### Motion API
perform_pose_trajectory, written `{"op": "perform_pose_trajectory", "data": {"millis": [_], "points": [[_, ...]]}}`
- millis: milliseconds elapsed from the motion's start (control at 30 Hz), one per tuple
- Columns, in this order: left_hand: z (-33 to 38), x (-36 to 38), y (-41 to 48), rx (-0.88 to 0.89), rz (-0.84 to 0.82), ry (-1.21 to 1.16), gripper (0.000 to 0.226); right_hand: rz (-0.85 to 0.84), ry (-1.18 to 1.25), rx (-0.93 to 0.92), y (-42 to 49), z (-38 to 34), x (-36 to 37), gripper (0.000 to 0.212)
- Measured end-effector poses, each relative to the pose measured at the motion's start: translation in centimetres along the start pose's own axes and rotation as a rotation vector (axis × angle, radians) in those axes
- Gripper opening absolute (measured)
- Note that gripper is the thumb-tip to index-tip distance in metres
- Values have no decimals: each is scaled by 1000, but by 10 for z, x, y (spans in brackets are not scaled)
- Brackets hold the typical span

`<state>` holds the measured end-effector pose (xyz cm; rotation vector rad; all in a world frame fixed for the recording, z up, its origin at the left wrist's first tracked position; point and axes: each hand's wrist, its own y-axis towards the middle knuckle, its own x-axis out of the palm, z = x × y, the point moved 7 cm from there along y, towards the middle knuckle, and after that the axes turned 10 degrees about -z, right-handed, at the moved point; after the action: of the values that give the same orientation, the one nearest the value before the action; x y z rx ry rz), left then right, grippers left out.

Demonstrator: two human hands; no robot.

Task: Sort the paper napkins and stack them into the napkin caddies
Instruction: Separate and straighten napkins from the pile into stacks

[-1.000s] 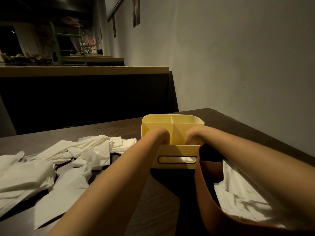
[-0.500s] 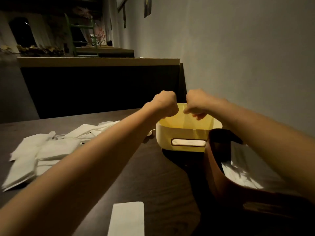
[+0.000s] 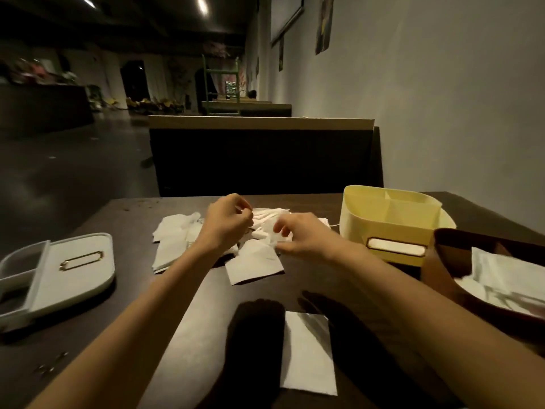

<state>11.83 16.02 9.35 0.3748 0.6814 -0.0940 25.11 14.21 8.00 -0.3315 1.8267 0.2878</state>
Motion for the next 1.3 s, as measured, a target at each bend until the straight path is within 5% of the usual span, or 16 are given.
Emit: {"op": "perform_pose_trajectory", "data": {"millis": [300,400,500,767,1000,1133,1300], "points": [[-75,-7,-13,-191,121,-288,17,-276,-114,-36,32,-6,69,65],[-82,-2,-11,-182,135,-317,15,-308,-179,-29,46,0,72,34],[-89,2,-10,-188,135,-314,14,-238,-262,-41,56,4,75,17],[-91,5,-12,-170,106,-286,15,4,-430,-32,72,2,82,25],[-104,-6,-12,-198,149,-232,15,74,-182,76,61,18,65,52],[-105,-6,-11,-197,148,-235,15,194,118,299,65,53,51,52],[-105,-5,-11,-181,151,-229,15,99,-85,310,79,63,60,43]]}}
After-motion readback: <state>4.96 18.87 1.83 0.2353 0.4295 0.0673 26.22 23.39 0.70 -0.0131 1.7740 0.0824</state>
